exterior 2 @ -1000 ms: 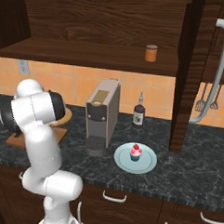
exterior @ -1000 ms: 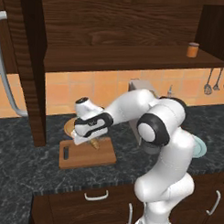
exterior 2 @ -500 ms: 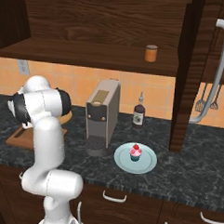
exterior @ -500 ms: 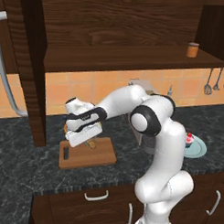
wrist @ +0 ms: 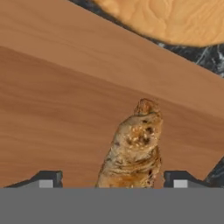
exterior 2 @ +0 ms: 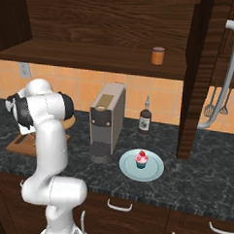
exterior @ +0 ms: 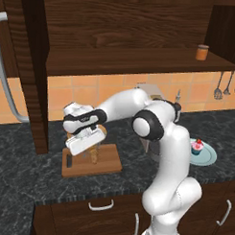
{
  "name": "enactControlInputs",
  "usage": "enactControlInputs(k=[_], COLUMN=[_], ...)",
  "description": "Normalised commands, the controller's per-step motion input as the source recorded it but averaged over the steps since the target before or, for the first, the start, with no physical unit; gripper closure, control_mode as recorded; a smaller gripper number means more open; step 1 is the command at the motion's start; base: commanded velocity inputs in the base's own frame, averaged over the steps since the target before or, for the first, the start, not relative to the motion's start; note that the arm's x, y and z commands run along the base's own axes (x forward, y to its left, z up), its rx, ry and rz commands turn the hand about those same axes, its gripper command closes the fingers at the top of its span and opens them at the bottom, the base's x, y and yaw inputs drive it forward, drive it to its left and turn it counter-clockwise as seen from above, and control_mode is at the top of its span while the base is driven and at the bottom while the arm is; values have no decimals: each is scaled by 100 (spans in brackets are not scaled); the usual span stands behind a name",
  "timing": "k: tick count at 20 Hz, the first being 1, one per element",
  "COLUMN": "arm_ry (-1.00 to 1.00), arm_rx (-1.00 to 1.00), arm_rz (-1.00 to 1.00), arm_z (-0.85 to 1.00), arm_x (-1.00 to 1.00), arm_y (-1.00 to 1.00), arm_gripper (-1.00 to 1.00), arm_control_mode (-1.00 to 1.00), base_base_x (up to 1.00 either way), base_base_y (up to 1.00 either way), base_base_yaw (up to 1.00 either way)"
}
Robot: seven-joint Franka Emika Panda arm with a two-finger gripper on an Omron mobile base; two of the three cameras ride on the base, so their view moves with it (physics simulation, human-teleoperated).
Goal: From the different types of pastries on the counter, select a croissant and place it on the cutting board. Then retrieve a jar of jam from the cabinet and place it alongside the croissant on the cutting board.
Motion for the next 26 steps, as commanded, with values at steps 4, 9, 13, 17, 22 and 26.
enactControlInputs(k=[4, 9, 13, 17, 22, 26], arm_ry=[7, 1, -6, -9, -26, -31], arm_rx=[0, -1, -12, -9, -22, -19], arm_rz=[-9, -10, -5, -8, -29, -20], arm_z=[57, 100, 58, -28, 83, 92], arm_x=[-22, -22, -72, -100, -92, -99], arm_y=[0, 0, -1, -7, -20, -9], arm_gripper=[-100, -100, -100, -100, -100, -100], arm_control_mode=[-100, -100, -100, -100, -100, -100], base_base_x=[0, 0, 0, 0, 0, 0], base_base_y=[0, 0, 0, 0, 0, 0], base_base_yaw=[0, 0, 0, 0, 0, 0])
